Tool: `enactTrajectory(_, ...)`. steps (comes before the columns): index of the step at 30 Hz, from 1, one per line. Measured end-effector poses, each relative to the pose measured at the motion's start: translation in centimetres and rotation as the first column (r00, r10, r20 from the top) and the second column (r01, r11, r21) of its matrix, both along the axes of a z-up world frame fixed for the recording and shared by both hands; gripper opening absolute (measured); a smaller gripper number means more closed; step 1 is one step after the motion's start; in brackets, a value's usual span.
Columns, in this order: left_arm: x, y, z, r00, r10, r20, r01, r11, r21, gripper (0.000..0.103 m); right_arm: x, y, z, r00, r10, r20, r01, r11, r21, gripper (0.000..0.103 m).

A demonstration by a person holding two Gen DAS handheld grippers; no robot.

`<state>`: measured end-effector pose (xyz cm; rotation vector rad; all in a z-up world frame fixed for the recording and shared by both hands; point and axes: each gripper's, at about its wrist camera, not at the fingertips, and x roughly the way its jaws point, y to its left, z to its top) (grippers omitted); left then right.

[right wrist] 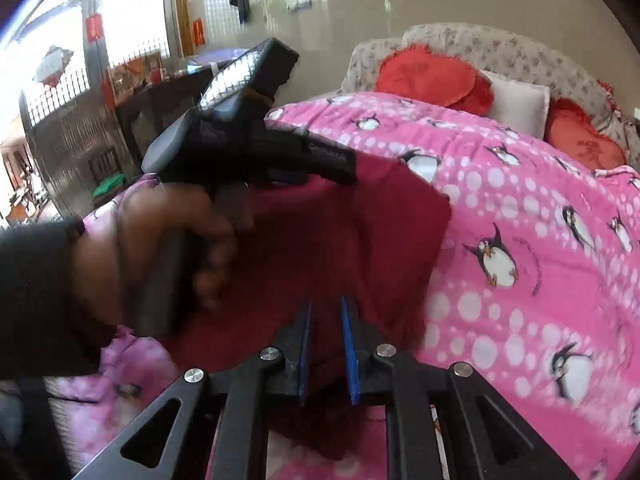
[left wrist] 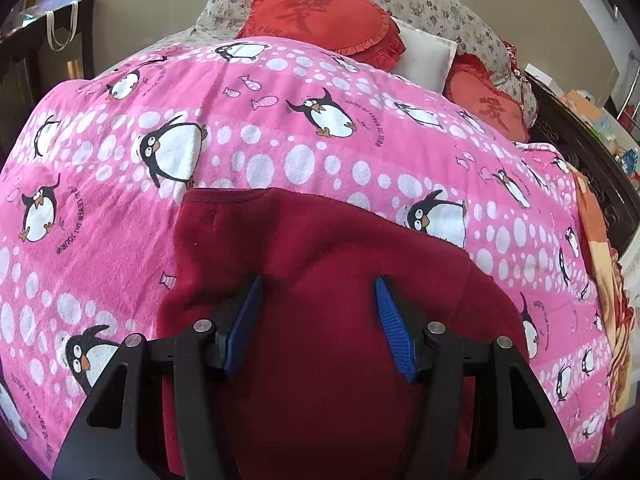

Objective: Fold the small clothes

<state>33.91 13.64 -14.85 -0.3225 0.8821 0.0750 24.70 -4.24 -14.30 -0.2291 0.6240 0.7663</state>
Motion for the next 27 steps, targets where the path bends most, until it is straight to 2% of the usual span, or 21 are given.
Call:
enactTrajectory(2,-0.1,0.0,0.0,1.0,0.0,-0.001,0.0,1.0,-0.006,0.059,0.4,-0.5,0.2,1.0,0.004,-0.031,-0.003,1.0,0.03,0.014)
enactTrajectory(9,-0.4,-0.3,0.1,1.0,-0.003,0.0,0.003,1.0,0.004,0.061,-0.9,0.7,0.3,0.999,-0.013,0.038,0.014,1.0,-0.024,0.014)
enactTrajectory(14,-0.5,-0.2,0.1,1.0,-0.004,-0.001,0.004,1.0,-0.001,0.061,-0.4,0.4,0.0,1.0,-0.007,0.02,0.007,1.0,0.001,0.014)
enactTrajectory(27,-0.6,-0.1,0.1,1.0,-0.003,0.002,0.003,1.0,-0.009,0.061,-0.7,0.5,-0.1,0.999,-0.018,0.038,0.019,1.0,-0.014,0.014)
